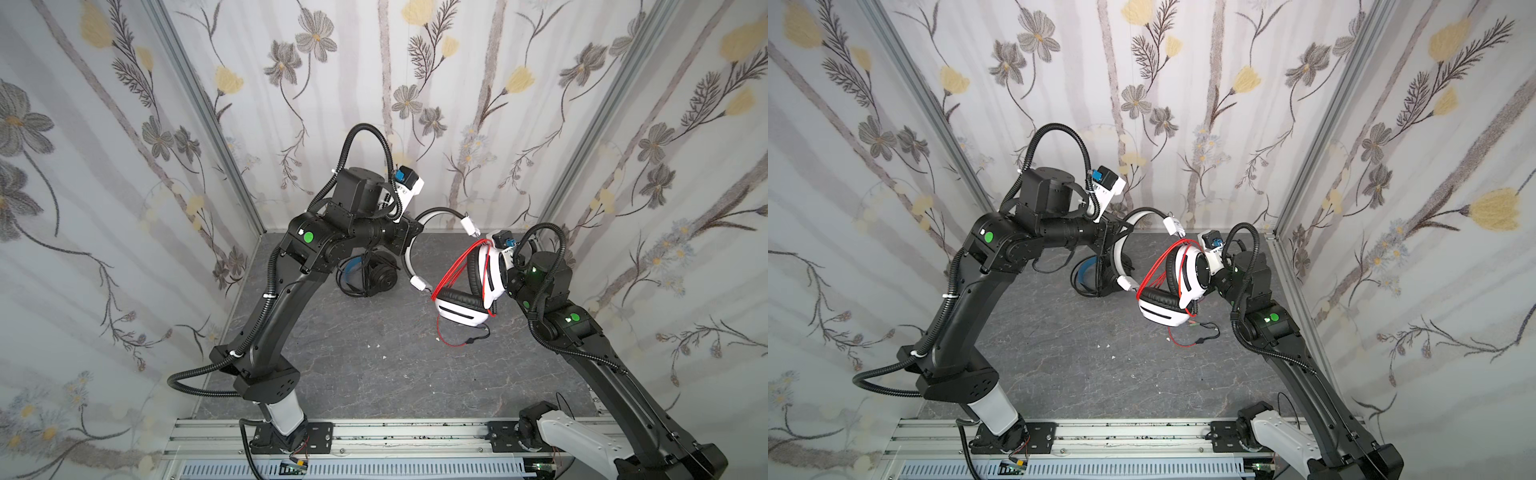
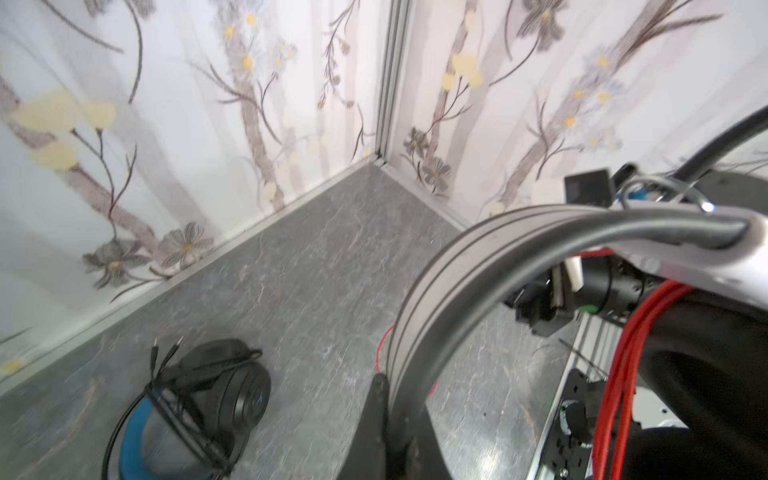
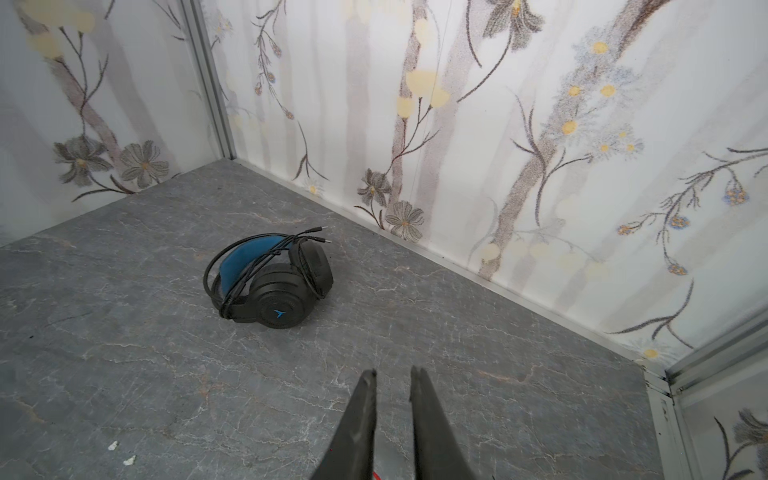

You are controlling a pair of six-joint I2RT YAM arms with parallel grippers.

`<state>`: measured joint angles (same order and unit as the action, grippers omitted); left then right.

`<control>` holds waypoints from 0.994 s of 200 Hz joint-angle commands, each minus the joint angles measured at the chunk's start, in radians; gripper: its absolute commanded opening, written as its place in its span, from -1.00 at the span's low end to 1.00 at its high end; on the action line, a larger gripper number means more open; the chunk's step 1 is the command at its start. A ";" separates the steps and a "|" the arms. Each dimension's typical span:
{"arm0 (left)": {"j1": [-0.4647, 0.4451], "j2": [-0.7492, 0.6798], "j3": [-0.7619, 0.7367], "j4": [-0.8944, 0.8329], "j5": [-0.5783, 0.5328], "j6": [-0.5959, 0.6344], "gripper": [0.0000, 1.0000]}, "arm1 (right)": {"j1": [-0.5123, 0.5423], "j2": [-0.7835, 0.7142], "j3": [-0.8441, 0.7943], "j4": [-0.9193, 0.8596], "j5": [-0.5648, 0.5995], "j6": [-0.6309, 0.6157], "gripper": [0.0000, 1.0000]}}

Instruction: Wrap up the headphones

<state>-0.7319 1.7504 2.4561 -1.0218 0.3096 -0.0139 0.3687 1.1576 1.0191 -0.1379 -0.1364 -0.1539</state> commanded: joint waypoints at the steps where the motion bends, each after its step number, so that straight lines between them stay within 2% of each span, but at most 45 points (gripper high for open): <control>1: -0.007 0.052 0.122 0.063 0.094 -0.078 -1.00 | -0.005 -0.005 -0.012 0.063 -0.051 0.035 -0.63; 25: -0.008 0.066 0.135 0.156 0.101 -0.133 -1.00 | -0.007 -0.018 -0.051 0.101 -0.072 0.051 -0.63; 74: -0.012 0.060 0.014 0.482 0.098 -0.285 -1.00 | -0.010 -0.032 -0.138 0.174 -0.116 0.086 -0.65; 108: -0.014 0.082 0.017 0.570 0.090 -0.313 -1.00 | -0.012 -0.044 -0.185 0.226 -0.143 0.116 -0.66; 158: -0.017 0.104 0.003 0.703 0.070 -0.402 -1.00 | -0.014 -0.046 -0.250 0.341 -0.251 0.157 -0.72; 199: -0.021 0.105 -0.030 0.796 -0.044 -0.455 -1.00 | -0.015 -0.058 -0.299 0.370 -0.311 0.179 -0.80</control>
<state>-0.7521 1.8599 2.4428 -0.4088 0.3527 -0.3767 0.3542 1.1061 0.7544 0.1619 -0.3882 -0.0040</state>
